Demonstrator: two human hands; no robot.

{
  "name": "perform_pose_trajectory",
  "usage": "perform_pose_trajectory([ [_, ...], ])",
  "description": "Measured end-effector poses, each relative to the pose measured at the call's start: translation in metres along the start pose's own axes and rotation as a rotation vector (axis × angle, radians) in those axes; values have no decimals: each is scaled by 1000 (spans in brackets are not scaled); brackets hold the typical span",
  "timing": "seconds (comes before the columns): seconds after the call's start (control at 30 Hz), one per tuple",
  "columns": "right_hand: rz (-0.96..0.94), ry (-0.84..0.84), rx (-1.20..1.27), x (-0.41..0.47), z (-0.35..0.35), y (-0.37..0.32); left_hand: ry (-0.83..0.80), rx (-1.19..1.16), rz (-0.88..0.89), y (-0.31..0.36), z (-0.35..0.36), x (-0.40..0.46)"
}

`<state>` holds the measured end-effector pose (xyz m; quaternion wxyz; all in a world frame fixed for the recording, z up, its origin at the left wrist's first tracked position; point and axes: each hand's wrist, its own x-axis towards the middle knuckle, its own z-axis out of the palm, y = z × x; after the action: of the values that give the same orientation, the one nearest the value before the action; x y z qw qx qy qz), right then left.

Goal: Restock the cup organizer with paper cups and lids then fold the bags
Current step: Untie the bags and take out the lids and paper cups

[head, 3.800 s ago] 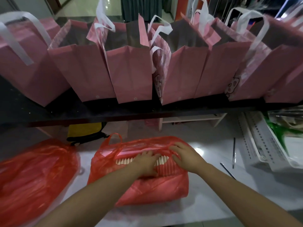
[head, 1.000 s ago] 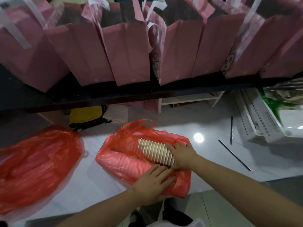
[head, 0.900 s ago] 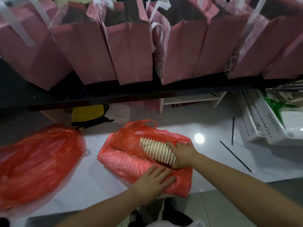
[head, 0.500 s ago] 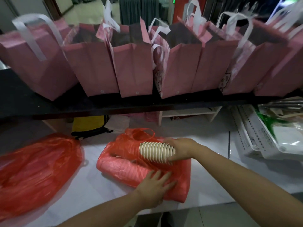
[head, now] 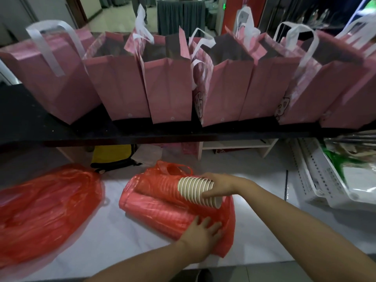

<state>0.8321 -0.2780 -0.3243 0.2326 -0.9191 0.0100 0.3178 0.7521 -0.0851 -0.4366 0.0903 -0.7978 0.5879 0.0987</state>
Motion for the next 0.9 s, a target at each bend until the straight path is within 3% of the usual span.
perform_pose_trajectory([
  [0.17, 56, 66, 232, -9, -10, 27, -88, -116, -251, -27, -6, 1],
  [0.33, 72, 91, 602, -18, -13, 60, -97, -132, -341, -70, -2, -21],
  [0.6, 96, 165, 900, -34, 4, 102, 220, -151, -443, -107, -7, -52],
  [0.67, 92, 173, 943, -38, 6, 106, 322, -356, -591, -113, -13, -50],
  [0.8, 62, 178, 1025, -49, 7, 113, 570, -1019, -1007, -126, -43, -34],
  [0.9, 26, 186, 1080, -57, 3, 110, 687, -1839, -1103, -130, -72, -20],
])
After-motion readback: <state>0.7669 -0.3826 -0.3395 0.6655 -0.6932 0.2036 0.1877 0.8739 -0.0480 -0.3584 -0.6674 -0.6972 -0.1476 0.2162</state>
